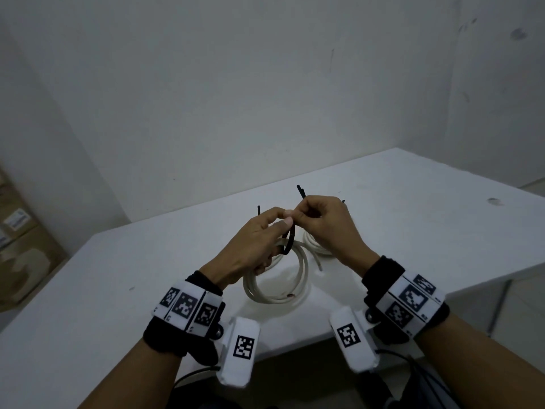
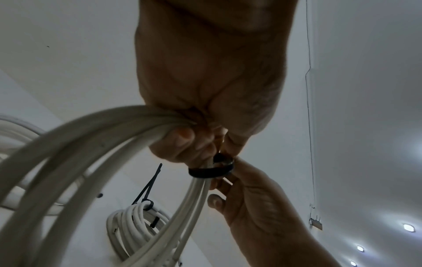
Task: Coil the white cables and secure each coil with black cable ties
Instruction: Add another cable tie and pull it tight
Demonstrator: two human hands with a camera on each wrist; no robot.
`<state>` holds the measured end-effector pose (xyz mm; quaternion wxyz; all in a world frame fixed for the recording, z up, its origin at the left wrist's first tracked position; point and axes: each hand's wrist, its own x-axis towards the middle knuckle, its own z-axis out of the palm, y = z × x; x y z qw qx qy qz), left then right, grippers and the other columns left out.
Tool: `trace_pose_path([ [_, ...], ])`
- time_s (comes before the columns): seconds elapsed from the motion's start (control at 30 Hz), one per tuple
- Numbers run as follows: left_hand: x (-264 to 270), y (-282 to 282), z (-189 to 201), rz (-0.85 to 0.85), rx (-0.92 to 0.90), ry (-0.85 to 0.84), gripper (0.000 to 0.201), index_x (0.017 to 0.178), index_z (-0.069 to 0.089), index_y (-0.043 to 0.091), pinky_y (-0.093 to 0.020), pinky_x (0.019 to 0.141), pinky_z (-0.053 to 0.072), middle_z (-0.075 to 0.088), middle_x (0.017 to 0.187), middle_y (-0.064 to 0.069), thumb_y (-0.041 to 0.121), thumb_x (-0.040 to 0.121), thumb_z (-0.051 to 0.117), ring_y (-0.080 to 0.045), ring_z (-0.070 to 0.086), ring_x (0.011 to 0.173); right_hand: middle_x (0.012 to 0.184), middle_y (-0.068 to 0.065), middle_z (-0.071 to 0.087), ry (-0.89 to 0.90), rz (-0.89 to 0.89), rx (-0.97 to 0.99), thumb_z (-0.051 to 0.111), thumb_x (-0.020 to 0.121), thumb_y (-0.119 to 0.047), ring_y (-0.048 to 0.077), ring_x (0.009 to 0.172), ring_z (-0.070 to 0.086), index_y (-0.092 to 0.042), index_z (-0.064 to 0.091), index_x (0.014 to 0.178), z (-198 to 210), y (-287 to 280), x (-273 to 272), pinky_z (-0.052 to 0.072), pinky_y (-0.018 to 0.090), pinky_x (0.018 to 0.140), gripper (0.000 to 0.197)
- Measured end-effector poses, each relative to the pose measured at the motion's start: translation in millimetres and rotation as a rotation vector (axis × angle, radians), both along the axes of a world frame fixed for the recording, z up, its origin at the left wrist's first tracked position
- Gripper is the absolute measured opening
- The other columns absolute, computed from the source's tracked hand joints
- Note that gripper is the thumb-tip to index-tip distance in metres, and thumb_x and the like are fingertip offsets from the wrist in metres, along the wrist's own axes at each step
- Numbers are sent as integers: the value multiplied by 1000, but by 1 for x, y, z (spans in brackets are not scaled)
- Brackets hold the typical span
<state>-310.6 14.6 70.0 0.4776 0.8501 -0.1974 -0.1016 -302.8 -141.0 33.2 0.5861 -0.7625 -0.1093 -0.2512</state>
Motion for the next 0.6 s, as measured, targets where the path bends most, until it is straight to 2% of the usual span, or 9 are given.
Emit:
trace_pose_path([
  [0.03,0,-1,-1,5,-1,-15,16,97,58,33,-22,43,25,44,63,-8,39,99,44,-13,27,43,47,-8,51,11,7,-7,72,81,-29,5,45,40,-18,60,59,1,-1,0,33,20,50,27],
  [0.1,0,-1,-2,4,-11,-31,17,102,59,31,-21,41,26,42,53,3,39,99,45,-12,27,42,51,-3,54,34,33,0,73,80,-29,10,49,44,-18,60,59,4,-2,1,38,26,53,27],
  [0.2,2,0,-2,-4,-22,-14,19,107,60,25,-20,41,24,35,55,3,35,99,46,-12,24,43,62,8,62,65,43,-10,73,80,-27,18,57,52,-12,63,64,7,-3,1,44,32,58,24],
  [0.3,0,0,-4,13,-22,23,19,99,59,14,-21,42,22,36,53,4,27,99,46,-11,24,42,60,9,59,55,-2,-24,70,83,-27,16,53,49,-5,63,69,16,-4,6,39,26,53,27],
  [0.4,-7,0,-12,40,-8,64,20,90,54,5,-21,44,21,32,48,6,21,98,44,-13,23,42,59,3,57,59,-69,-50,66,87,-29,13,55,52,-3,61,74,33,-13,14,40,23,54,29],
  [0.47,-11,1,-14,46,-27,67,19,86,51,5,-20,43,21,29,49,4,18,97,43,-13,21,43,58,-1,55,69,-96,-98,63,89,-29,7,53,51,-3,60,75,42,-17,18,38,16,51,30],
  [0.53,-11,1,-11,55,-50,55,17,84,50,8,-21,44,19,27,51,2,16,96,42,-13,21,42,53,-3,50,60,-103,-96,62,90,-29,1,42,45,-8,56,69,45,-17,22,33,8,43,30],
  [0.6,-9,3,-7,70,-66,31,17,81,49,10,-21,43,19,26,52,0,15,96,42,-12,21,41,51,-3,48,56,-108,-59,62,90,-29,1,38,42,-12,51,64,43,-14,26,31,7,40,33],
])
